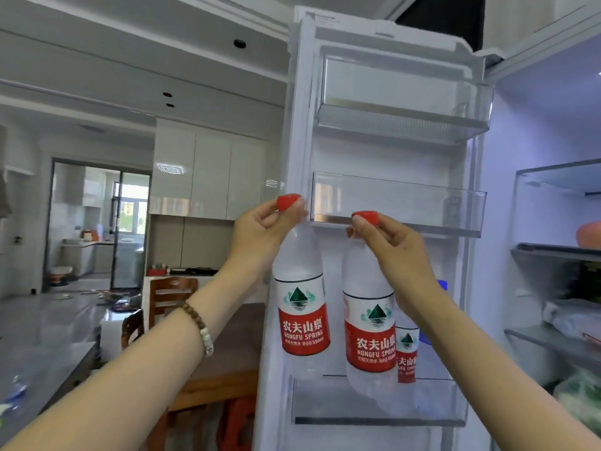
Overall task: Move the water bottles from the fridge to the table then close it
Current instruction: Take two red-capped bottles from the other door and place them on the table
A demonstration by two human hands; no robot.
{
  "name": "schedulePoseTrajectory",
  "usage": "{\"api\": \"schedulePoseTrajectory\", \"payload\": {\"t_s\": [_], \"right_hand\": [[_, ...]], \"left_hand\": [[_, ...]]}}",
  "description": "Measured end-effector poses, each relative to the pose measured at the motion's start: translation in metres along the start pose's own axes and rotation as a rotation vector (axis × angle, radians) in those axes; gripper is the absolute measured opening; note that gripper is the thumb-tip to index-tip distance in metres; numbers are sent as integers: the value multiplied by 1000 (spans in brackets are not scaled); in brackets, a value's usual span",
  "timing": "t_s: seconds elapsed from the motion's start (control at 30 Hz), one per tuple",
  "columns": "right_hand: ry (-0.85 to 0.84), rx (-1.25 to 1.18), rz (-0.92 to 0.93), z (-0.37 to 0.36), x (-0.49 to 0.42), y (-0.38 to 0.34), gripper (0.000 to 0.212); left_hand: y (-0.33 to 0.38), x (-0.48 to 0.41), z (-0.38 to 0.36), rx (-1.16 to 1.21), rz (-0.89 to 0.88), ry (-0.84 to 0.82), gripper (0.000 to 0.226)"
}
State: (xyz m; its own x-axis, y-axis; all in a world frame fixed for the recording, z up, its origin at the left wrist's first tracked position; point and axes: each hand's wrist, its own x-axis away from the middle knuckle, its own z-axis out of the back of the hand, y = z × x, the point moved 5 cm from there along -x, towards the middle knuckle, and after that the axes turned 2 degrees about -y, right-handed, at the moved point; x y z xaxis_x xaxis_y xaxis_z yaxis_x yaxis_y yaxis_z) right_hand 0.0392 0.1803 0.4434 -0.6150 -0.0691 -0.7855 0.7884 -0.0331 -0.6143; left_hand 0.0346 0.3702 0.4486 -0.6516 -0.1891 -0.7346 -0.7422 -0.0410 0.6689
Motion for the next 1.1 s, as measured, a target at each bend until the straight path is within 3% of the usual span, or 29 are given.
{"api": "schedulePoseTrajectory", "payload": {"t_s": [0.17, 0.33, 0.47, 0.9, 1.1], "right_hand": [[-64, -163, -118, -54, 17, 15, 24], [-170, -184, -163, -134, 29, 36, 7], [-193, -191, -190, -200, 27, 64, 8], [-146, -254, -332, -385, -32, 211, 35], [-185, -215, -369, -431, -86, 312, 32]], "left_hand": [[-2, 14, 59, -131, 65, 0, 23], [-35, 22, 127, -233, 109, -1, 34], [-70, 16, 192, -290, 164, 23, 32], [-205, -58, 354, -345, 225, -35, 14], [-305, -121, 382, -325, 254, -68, 25]]}}
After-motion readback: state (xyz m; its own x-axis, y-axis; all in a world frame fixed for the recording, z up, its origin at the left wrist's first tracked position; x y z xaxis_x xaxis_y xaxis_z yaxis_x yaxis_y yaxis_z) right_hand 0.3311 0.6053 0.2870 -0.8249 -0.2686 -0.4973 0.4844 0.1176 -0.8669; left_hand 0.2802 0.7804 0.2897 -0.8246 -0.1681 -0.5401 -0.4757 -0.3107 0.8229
